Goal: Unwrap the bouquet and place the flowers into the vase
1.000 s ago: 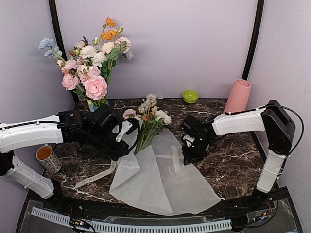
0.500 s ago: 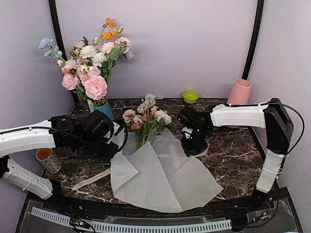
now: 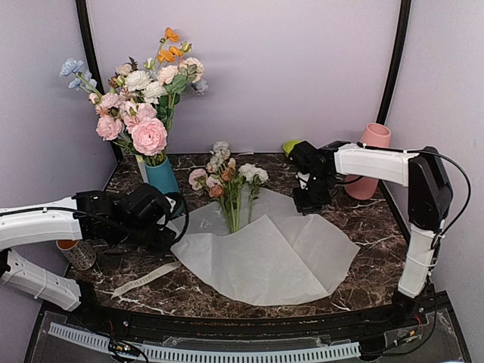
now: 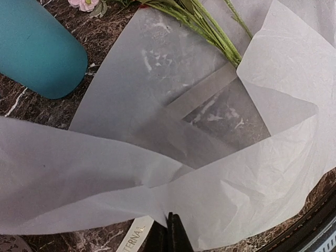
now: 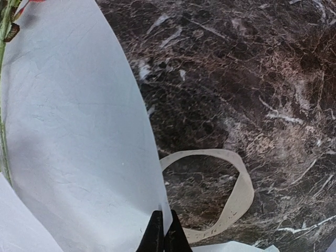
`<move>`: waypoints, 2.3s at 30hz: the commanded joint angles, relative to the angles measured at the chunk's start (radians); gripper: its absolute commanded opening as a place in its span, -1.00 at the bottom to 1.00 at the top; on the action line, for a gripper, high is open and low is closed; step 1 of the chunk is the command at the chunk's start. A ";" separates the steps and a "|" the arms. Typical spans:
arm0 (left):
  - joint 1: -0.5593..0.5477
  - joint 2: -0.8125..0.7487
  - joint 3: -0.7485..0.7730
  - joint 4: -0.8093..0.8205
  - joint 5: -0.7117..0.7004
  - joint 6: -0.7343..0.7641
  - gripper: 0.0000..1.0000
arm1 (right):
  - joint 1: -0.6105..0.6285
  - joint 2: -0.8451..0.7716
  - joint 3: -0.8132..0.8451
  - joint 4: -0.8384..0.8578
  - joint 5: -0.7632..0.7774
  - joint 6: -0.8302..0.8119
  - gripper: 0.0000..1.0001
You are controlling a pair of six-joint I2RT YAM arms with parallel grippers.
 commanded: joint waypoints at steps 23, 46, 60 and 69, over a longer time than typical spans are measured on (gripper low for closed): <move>0.085 -0.047 0.291 -0.143 0.234 0.010 0.62 | -0.064 -0.126 0.129 0.007 -0.087 -0.138 0.62; 0.260 0.019 0.167 -0.004 0.494 -0.028 0.14 | 0.092 -0.103 -0.326 0.508 -0.878 0.009 0.71; 0.260 0.074 0.142 0.133 0.527 -0.032 0.14 | 0.178 -0.330 -0.545 0.565 -0.966 0.107 0.68; 0.263 0.244 0.255 0.144 0.588 0.063 0.13 | 0.223 -0.626 -0.694 0.583 -1.020 0.196 0.78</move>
